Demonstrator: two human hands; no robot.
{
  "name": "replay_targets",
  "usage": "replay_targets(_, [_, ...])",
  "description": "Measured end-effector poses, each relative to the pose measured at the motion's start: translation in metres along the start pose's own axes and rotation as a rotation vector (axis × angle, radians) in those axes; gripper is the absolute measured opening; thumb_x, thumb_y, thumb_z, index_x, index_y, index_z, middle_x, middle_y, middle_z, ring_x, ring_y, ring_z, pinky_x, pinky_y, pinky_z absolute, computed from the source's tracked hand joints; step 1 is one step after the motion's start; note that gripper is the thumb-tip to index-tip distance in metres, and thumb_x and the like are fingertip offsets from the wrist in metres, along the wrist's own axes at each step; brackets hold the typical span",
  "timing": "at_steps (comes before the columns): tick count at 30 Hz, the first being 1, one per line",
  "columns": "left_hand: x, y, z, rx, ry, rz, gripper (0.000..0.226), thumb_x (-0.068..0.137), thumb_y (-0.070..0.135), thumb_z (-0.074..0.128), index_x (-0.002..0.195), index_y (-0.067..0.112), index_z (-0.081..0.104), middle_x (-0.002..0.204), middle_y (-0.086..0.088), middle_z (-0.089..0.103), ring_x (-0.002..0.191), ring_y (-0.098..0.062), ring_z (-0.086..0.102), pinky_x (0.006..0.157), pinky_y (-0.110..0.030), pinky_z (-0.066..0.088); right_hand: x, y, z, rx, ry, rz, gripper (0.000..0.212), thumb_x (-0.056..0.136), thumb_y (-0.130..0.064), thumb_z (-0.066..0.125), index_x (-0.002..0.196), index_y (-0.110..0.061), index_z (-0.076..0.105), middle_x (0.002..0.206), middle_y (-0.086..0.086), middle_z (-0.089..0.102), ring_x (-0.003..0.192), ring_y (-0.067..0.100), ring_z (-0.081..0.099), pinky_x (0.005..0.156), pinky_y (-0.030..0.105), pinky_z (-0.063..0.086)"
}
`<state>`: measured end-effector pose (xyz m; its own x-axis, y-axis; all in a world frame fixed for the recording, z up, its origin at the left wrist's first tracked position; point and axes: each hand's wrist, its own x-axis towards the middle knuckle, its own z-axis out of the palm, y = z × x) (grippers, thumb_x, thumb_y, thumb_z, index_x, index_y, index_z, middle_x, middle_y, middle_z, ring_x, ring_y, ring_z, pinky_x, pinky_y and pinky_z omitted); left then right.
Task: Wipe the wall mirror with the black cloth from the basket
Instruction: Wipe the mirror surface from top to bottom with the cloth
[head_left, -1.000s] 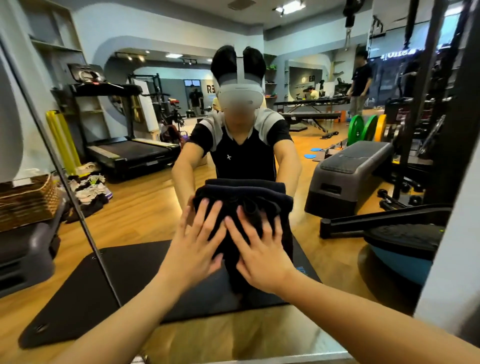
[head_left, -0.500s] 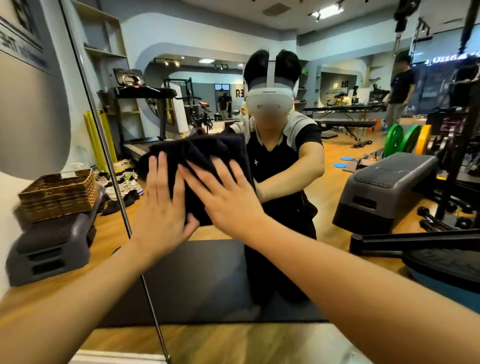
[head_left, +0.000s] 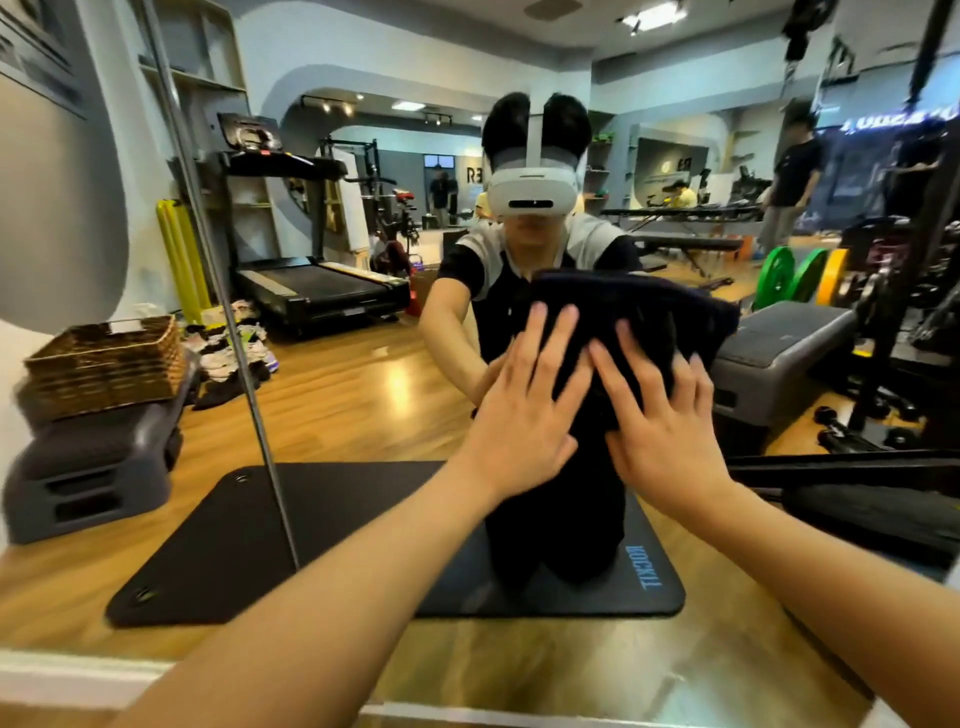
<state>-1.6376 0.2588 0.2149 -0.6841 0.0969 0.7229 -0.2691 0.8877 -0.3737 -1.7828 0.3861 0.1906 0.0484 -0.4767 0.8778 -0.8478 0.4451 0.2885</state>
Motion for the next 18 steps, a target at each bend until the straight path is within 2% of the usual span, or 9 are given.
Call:
replay_targets(3, [-0.058, -0.017, 0.016, 0.037, -0.063, 0.025, 0.091, 0.072, 0.027, 0.071, 0.151, 0.003, 0.034, 0.164, -0.029, 0.007, 0.153, -0.05, 0.004, 0.12, -0.061, 0.024, -0.029, -0.043, 0.01, 0.011, -0.111, -0.075, 0.104, 0.071, -0.03, 0.07, 0.163, -0.021, 0.021, 0.17, 0.01, 0.015, 0.135, 0.042, 0.031, 0.112, 0.06, 0.027])
replay_targets(6, [-0.103, -0.06, 0.011, 0.075, -0.039, 0.023, 0.081, 0.079, 0.028, 0.067, 0.15, 0.006, 0.033, 0.163, -0.027, 0.011, 0.152, -0.051, 0.01, 0.121, -0.062, 0.023, -0.02, -0.099, 0.023, 0.102, -0.159, -0.078, 0.107, 0.069, -0.033, 0.076, 0.162, -0.023, 0.024, 0.17, 0.008, 0.016, 0.136, 0.041, 0.032, 0.112, 0.06, 0.029])
replay_targets(11, [-0.151, -0.153, -0.03, 0.186, -0.051, -0.003, 0.082, 0.08, 0.032, 0.06, 0.153, 0.01, 0.029, 0.162, -0.028, 0.016, 0.152, -0.051, 0.013, 0.123, -0.063, 0.014, 0.031, -0.2, 0.032, 0.242, -0.155, -0.042, 0.089, 0.08, -0.038, 0.052, 0.163, -0.024, 0.022, 0.171, 0.004, 0.011, 0.139, 0.041, 0.028, 0.114, 0.06, 0.024])
replay_targets(15, [-0.167, -0.214, -0.062, 0.238, -0.051, -0.059, 0.074, 0.088, 0.037, 0.056, 0.151, 0.011, 0.028, 0.161, -0.029, 0.017, 0.151, -0.051, 0.016, 0.118, -0.072, 0.016, 0.082, -0.247, 0.038, 0.278, -0.062, -0.089, 0.087, 0.081, -0.038, 0.054, 0.162, -0.024, 0.025, 0.17, 0.001, 0.02, 0.147, 0.037, 0.019, 0.118, 0.056, 0.017])
replay_targets(18, [-0.163, -0.235, -0.073, 0.222, -0.032, -0.076, 0.067, 0.096, 0.044, 0.044, 0.151, 0.011, 0.027, 0.16, -0.032, 0.016, 0.151, -0.052, 0.013, 0.116, -0.072, 0.018, 0.104, -0.261, 0.041, 0.283, -0.009, -0.094, 0.079, 0.087, -0.038, 0.043, 0.163, -0.023, 0.023, 0.169, 0.002, 0.022, 0.149, 0.035, 0.014, 0.119, 0.054, 0.014])
